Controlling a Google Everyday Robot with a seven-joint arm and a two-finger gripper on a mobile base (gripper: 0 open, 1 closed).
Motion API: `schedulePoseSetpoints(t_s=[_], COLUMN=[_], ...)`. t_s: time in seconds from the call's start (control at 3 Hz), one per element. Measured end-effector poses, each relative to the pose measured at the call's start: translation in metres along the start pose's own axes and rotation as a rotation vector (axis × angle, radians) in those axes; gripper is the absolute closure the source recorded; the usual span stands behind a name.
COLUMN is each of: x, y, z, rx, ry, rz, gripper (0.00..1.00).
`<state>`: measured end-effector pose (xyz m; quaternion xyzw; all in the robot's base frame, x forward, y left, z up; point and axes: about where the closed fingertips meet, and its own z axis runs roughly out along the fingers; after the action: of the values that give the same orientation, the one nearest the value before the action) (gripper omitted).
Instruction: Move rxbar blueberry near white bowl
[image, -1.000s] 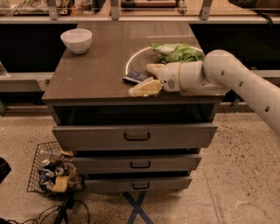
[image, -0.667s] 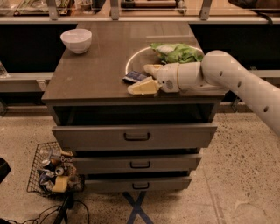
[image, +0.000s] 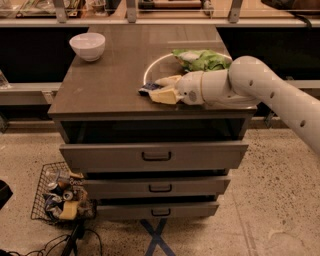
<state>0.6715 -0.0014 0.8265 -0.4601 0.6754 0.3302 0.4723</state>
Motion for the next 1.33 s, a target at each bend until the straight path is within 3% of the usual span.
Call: schedulePoseSetpoints(t_s=[0.33, 1.33], x=[-0.0003, -0.002], y=[0.0, 0.0], z=[-0.0001, 0.0025], rx=[0.0, -0.003], ry=[0.0, 0.007], rz=[0.0, 0.003], gripper=[1.0, 1.0])
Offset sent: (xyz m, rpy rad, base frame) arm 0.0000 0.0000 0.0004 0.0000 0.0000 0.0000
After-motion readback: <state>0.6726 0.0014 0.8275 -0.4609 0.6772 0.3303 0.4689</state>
